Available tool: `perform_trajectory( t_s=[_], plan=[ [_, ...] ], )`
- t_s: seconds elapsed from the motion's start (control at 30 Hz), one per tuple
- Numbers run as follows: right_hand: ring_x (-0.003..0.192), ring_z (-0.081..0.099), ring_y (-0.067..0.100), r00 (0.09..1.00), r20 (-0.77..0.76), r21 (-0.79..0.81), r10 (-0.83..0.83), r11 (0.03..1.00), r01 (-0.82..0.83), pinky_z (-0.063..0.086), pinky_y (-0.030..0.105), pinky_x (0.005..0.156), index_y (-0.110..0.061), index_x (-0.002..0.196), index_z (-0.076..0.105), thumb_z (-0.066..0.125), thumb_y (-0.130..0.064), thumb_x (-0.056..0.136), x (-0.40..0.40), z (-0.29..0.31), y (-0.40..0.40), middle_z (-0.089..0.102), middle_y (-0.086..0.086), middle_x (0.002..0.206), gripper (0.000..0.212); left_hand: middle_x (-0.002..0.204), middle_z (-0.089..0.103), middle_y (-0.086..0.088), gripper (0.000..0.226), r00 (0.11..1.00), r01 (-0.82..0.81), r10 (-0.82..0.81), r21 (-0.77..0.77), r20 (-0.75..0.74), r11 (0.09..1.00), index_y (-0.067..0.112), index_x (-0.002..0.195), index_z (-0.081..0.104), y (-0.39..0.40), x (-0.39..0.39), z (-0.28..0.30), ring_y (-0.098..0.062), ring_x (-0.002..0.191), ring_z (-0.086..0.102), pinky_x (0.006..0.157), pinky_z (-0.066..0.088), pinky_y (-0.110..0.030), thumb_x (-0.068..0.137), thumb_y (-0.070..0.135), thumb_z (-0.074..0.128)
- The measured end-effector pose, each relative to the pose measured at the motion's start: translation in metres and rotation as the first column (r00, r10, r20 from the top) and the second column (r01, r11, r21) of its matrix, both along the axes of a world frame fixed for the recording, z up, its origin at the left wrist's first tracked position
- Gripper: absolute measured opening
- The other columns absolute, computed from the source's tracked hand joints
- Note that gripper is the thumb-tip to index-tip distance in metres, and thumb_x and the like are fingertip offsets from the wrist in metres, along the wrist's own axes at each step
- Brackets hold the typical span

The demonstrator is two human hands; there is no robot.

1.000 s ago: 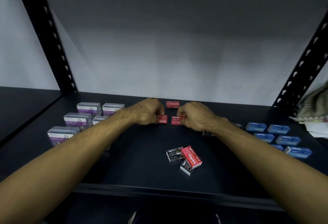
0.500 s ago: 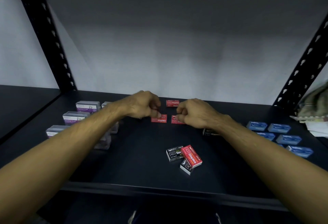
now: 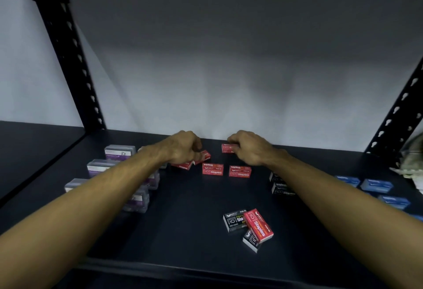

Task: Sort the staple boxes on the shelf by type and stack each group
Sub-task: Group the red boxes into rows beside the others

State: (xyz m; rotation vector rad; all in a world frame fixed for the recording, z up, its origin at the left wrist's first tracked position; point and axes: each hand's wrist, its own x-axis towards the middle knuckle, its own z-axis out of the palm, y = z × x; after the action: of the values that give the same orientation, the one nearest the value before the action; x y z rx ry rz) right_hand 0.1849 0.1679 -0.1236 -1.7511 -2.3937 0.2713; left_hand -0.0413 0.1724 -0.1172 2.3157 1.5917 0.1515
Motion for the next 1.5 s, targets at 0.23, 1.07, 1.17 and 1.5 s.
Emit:
perform_trajectory(
  t_s=[0.23, 1.07, 1.17, 1.5],
  plan=[
    [0.097, 0.060, 0.020, 0.998, 0.060, -0.070, -0.015, 0.997, 0.019, 0.053, 0.040, 0.087, -0.017, 0.115, 0.066, 0.048, -0.017, 0.098, -0.002, -0.007, 0.019, 0.066, 0.003, 0.111, 0.025, 0.106, 0.069, 0.000, 0.036, 0.998, -0.009, 0.005, -0.064, -0.070, 0.998, 0.018, 0.112, 0.067, 0.006, -0.001, -0.005, -0.016, 0.091, 0.064, 0.080, 0.053, -0.032, 0.087, 0.044, 0.069],
    [0.096, 0.062, 0.019, 0.982, -0.183, -0.061, -0.048, 0.997, 0.037, 0.053, 0.033, 0.087, -0.013, 0.114, 0.066, 0.068, -0.007, 0.089, 0.009, 0.010, -0.004, 0.066, 0.001, 0.104, 0.026, 0.102, 0.070, 0.002, 0.020, 0.991, -0.006, 0.008, -0.011, 0.135, 1.000, 0.017, 0.104, 0.070, 0.003, -0.004, 0.011, -0.016, 0.095, 0.066, 0.087, 0.054, -0.031, 0.085, 0.011, 0.073],
    [0.090, 0.062, 0.016, 0.975, -0.221, -0.042, -0.035, 0.999, 0.026, 0.052, 0.030, 0.082, -0.016, 0.108, 0.067, 0.070, -0.009, 0.088, 0.010, 0.025, -0.017, 0.065, -0.004, 0.093, 0.021, 0.096, 0.073, 0.000, 0.018, 0.982, -0.008, 0.008, -0.001, 0.190, 1.000, 0.015, 0.101, 0.071, -0.005, -0.010, 0.021, -0.017, 0.093, 0.068, 0.088, 0.055, -0.033, 0.086, 0.005, 0.071],
    [0.082, 0.064, 0.011, 0.974, -0.228, -0.001, -0.011, 1.000, 0.011, 0.051, 0.026, 0.077, -0.018, 0.099, 0.068, 0.070, -0.009, 0.087, 0.014, 0.049, -0.082, 0.068, -0.004, 0.087, 0.016, 0.089, 0.075, 0.000, 0.018, 0.977, 0.076, -0.080, 0.029, 0.197, 0.997, 0.014, 0.098, 0.071, -0.052, -0.001, 0.039, -0.010, 0.076, 0.066, 0.068, 0.050, -0.017, 0.084, 0.002, 0.070]
  ],
)
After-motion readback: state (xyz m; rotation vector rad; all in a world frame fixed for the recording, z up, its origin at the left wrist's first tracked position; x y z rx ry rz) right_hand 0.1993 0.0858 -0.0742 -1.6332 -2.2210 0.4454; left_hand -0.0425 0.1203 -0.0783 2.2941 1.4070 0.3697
